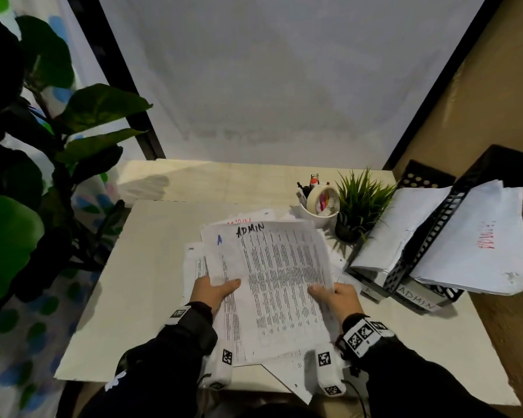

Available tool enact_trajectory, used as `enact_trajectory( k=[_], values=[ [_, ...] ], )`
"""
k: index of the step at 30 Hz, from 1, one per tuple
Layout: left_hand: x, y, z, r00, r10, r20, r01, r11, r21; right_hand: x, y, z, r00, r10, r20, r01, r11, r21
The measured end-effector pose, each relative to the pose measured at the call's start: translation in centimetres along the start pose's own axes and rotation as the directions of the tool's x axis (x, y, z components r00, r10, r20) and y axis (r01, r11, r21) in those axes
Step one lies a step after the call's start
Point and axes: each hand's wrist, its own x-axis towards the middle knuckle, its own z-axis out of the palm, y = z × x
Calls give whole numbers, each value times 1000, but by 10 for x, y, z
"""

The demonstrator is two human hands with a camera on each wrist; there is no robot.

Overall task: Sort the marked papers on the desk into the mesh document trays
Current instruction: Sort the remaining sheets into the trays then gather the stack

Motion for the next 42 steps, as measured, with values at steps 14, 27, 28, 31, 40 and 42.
enact_trajectory(
  k=[14, 27, 28, 31, 40, 42],
  values=[
    [22, 13, -30, 990, 62, -123, -57, 997, 47, 3, -3, -15, 995, 95, -22, -91, 986, 143],
    [-34, 48, 32, 965, 11, 263, -31, 997, 71, -6, -20, 5, 997, 82, -14, -76, 968, 239],
    [-33, 49, 32, 957, -24, 288, -1, 996, 85, -6, -24, 4, 997, 78, -30, -64, 943, 327],
    [-35, 51, 30, 953, -2, 303, -85, 958, 274, 2, -30, -5, 993, 114, -26, -91, 895, 436],
    [4, 26, 18, 995, 101, -7, -92, 929, 359, -16, -33, 0, 993, 22, 120, -35, 993, 115],
    [21, 11, 6, 991, 31, -130, 26, 908, 418, -11, -23, -1, 994, 44, 100, -51, 997, 66]
  ],
)
